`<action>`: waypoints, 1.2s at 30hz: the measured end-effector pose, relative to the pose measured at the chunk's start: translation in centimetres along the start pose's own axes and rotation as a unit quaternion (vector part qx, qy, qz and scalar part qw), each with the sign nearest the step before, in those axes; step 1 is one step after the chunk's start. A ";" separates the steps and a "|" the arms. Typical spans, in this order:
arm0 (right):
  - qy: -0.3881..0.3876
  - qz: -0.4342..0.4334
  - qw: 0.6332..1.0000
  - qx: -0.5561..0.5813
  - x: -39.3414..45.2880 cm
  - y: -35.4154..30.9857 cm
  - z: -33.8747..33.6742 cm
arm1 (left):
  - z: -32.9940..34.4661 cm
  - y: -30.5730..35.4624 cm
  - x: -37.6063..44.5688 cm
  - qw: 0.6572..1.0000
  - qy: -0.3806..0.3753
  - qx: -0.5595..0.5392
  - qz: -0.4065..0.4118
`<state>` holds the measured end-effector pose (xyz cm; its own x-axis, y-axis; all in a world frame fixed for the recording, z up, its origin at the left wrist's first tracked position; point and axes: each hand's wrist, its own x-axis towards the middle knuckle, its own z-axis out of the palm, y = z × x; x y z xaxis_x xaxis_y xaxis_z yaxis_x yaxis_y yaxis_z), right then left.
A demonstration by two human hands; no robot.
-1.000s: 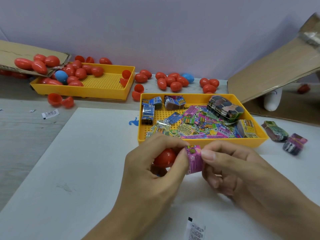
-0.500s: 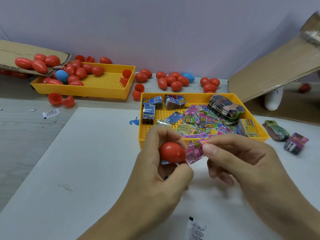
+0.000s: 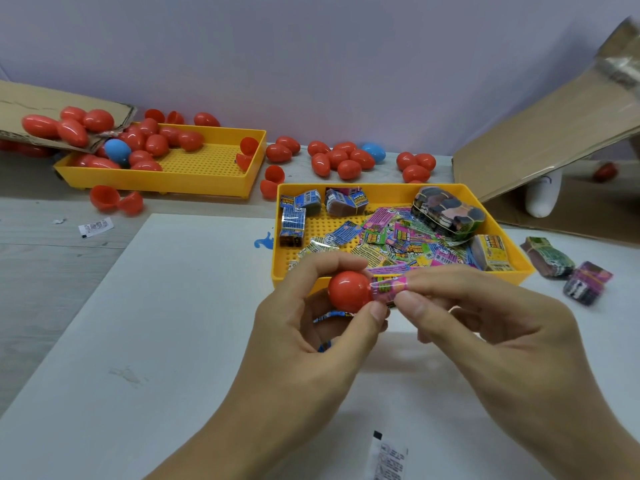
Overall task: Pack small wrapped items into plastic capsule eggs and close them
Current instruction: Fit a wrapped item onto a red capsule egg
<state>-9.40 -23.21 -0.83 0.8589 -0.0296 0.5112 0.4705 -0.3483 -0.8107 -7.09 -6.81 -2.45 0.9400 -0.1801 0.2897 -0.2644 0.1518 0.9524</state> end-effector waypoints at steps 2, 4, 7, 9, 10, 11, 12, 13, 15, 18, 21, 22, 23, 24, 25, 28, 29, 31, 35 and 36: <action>0.007 0.007 1.000 0.016 0.0 0.1 0.0 | 0.0 0.0 0.0 1.000 -0.001 0.008 0.006; 0.001 0.009 1.000 0.017 0.0 0.2 0.1 | -0.1 -0.1 0.0 1.000 -0.001 0.010 0.010; -0.015 0.007 1.000 0.003 0.0 0.3 0.2 | -0.1 -0.2 0.0 1.000 0.000 0.004 0.013; -0.017 0.006 1.000 -0.004 0.0 0.3 0.1 | -0.1 -0.2 0.0 1.000 0.005 -0.001 0.012; -0.018 0.006 1.000 -0.006 0.0 0.2 0.1 | -0.1 -0.1 0.0 1.000 0.007 -0.001 0.015; -0.019 0.009 1.000 -0.006 0.1 0.2 0.1 | -0.1 -0.1 0.0 1.000 0.009 0.000 0.020; -0.019 0.013 1.000 -0.005 0.1 0.2 0.1 | 0.0 -0.1 0.0 1.000 0.009 0.000 0.026; -0.020 0.019 1.000 -0.003 0.1 0.2 0.1 | 0.0 -0.1 0.0 0.999 0.011 0.001 0.031; -0.024 0.027 0.999 0.001 0.1 0.1 0.1 | 0.0 -0.1 0.1 0.999 0.016 0.004 0.040; -0.029 0.041 0.999 0.010 0.0 -0.1 0.0 | 0.0 -0.1 0.0 0.999 0.021 0.002 0.043; -0.030 0.072 0.996 0.040 0.1 -0.3 -0.1 | 0.1 -0.1 0.0 0.998 0.025 -0.001 0.052; -0.028 0.081 0.994 0.061 0.2 -0.3 -0.2 | 0.1 -0.1 0.0 0.998 0.028 -0.001 0.057; -0.024 0.089 0.992 0.085 0.3 -0.4 -0.2 | 0.1 -0.1 -0.1 0.998 0.031 0.002 0.062; -0.020 0.098 0.989 0.106 0.3 -0.4 -0.3 | 0.2 0.0 -0.1 0.997 0.035 0.009 0.066; -0.017 0.110 0.986 0.123 0.4 -0.4 -0.4 | 0.2 0.0 -0.2 0.997 0.038 0.019 0.071; -0.010 0.140 0.979 0.151 0.6 -0.4 -0.5 | 0.2 0.1 -0.2 0.993 0.047 0.067 0.089; -0.007 0.147 0.977 0.156 0.6 -0.2 -0.5 | 0.1 0.1 -0.1 0.991 0.043 0.087 0.093; -0.002 0.168 0.970 0.175 0.7 0.0 -0.6 | -0.2 0.1 0.2 0.989 0.013 0.117 0.085; 0.008 0.213 0.959 0.187 1.0 0.1 -0.9 | -0.3 0.3 0.4 0.975 0.013 0.184 0.121; 0.013 0.224 0.958 0.178 1.0 0.2 -0.9 | -0.2 0.3 0.3 0.975 0.012 0.186 0.125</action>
<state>-8.66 -24.20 -0.24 0.9876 -0.1263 0.0934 0.0999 0.0462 -0.9939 -6.79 -6.59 -2.09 0.8401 -0.1589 0.5186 -0.5410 -0.1755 0.8225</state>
